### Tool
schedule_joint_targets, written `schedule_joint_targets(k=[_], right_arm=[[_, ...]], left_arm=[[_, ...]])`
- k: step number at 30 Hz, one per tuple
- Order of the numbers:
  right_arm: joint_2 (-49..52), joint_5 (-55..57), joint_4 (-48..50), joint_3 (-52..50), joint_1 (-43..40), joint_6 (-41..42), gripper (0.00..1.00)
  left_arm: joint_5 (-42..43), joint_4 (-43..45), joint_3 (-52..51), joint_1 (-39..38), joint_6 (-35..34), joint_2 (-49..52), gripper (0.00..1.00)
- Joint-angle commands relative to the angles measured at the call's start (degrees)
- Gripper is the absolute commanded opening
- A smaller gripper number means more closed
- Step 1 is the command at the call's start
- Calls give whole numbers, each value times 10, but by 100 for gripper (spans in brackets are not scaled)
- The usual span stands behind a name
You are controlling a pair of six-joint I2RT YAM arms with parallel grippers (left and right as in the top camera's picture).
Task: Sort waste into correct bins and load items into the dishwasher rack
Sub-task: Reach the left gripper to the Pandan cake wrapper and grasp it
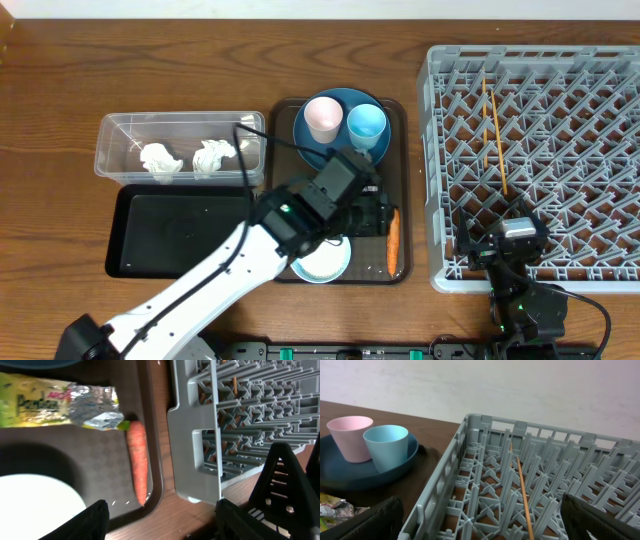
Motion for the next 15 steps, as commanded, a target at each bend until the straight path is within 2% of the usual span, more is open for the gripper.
schedule_joint_targets(k=[1,3,8,15], right_arm=[[-3,-2,-2,-1,-9,-2,99],[-3,-2,-2,-1,-9,-2,99],[-3,-2,-2,-1,-9,-2,99],[-3,-2,-2,-1,-9,-2,99]], left_arm=[[-32,9,9,-12,-8,14,70],[-48,8,9,-14,-7,18,70],[-52,1,9,-14,56,18,70],[-51,-18,9,-14,52,18,70]])
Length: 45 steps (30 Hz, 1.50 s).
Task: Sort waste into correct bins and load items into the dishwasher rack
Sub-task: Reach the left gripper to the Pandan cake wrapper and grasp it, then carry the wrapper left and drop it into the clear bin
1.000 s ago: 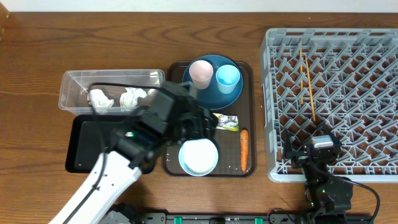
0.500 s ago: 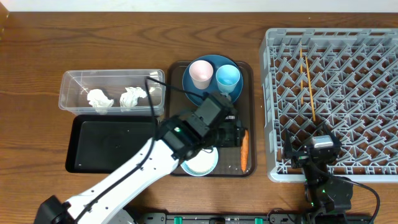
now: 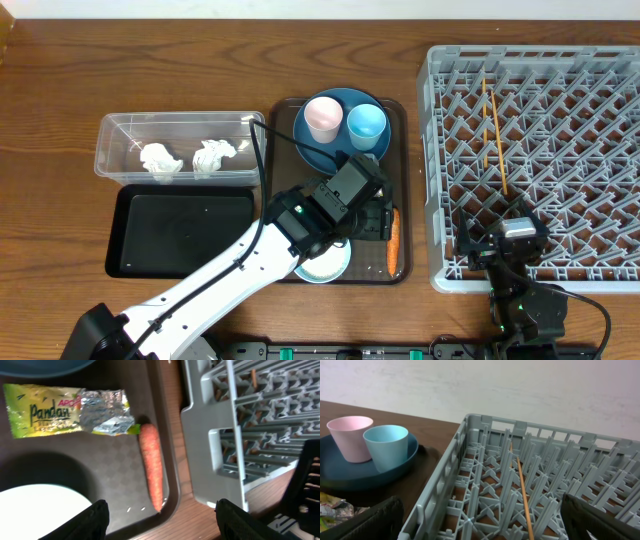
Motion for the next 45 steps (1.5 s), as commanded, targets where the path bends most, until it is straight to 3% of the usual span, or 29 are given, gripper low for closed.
schedule_joint_targets(k=[1,9,17,23,45], right_arm=[[-3,-2,-2,-1,-9,-2,99],[-3,-2,-2,-1,-9,-2,99],[-3,-2,-2,-1,-9,-2,99],[-3,-2,-2,-1,-9,-2,99],[-3,-2,-2,-1,-9,-2,99]], left_arm=[[-9,-9,9,0,11,1,70],[-10,-31,9,0,-9,1,71],[-95,-3,9,-1,-45,6,75],[-88,71,9,-6,-56,42,75],[-136,111,7,-5,-89,199,75]])
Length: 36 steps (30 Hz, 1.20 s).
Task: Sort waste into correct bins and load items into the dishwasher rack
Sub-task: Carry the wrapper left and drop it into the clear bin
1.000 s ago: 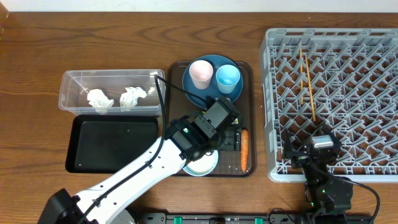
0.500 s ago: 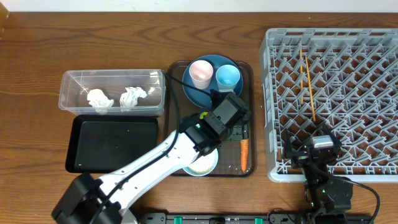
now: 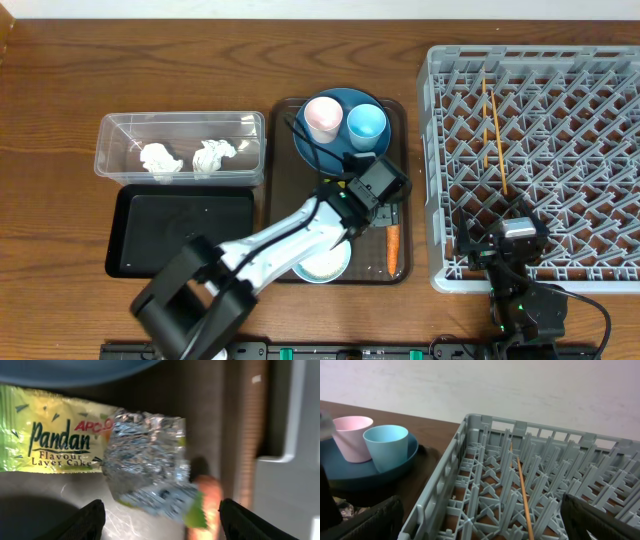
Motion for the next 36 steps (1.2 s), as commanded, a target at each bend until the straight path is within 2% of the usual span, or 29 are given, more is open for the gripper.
schedule_joint_targets(k=[1,4,7,12,14,16,18,26,36], right_arm=[[-3,-2,-2,-1,-9,-2,99],[-3,-2,-2,-1,-9,-2,99],[-3,-2,-2,-1,-9,-2,99],[-3,-2,-2,-1,-9,-2,99],[-3,-2,-2,-1,-9,-2,99],[-3,-2,-2,-1,-9,-2,99],[-3,-2,-2,-1,-9,-2,99],[-3,-2,-2,-1,-9,-2,99],[-3,-2,-2,-1,-9,-2,99]], left_arm=[[-32,2,7,-1,-12,12,75],[-35,0,7,-1,-12,12,58],[-35,0,7,-1,-12,12,46],[-35,0,7,-1,-12,12,38],[-35,-2,7,-1,-12,12,31],[-35,-9,7,-1,-12,12,22],[-35,-19,7,-1,-12,12,7],[-9,-71,7,-1,-14,-12,6],[-9,-131,7,-1,-16,-140,6]])
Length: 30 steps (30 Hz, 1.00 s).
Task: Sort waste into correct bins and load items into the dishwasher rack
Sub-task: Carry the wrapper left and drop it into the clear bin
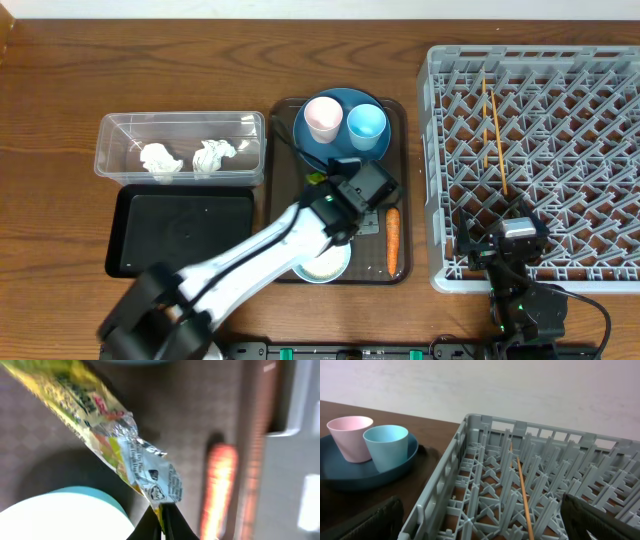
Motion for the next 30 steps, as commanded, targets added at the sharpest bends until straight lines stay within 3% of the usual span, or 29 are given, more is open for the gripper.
schedule_joint_targets(k=[1,5,14,20,30], right_arm=[[-3,-2,-2,-1,-9,-2,99],[-3,-2,-2,-1,-9,-2,99],[-3,-2,-2,-1,-9,-2,99],[-3,-2,-2,-1,-9,-2,99],[-3,-2,-2,-1,-9,-2,99]], left_arm=[[-1,-10,7,-1,-5,-51,6],[-18,-28,7,1,-5,-106,6],[-162,-48,7,62,22,-202,6],[-221,-53,7,160,63,-208,6],[-219,-22,7,353,120,-165,6]])
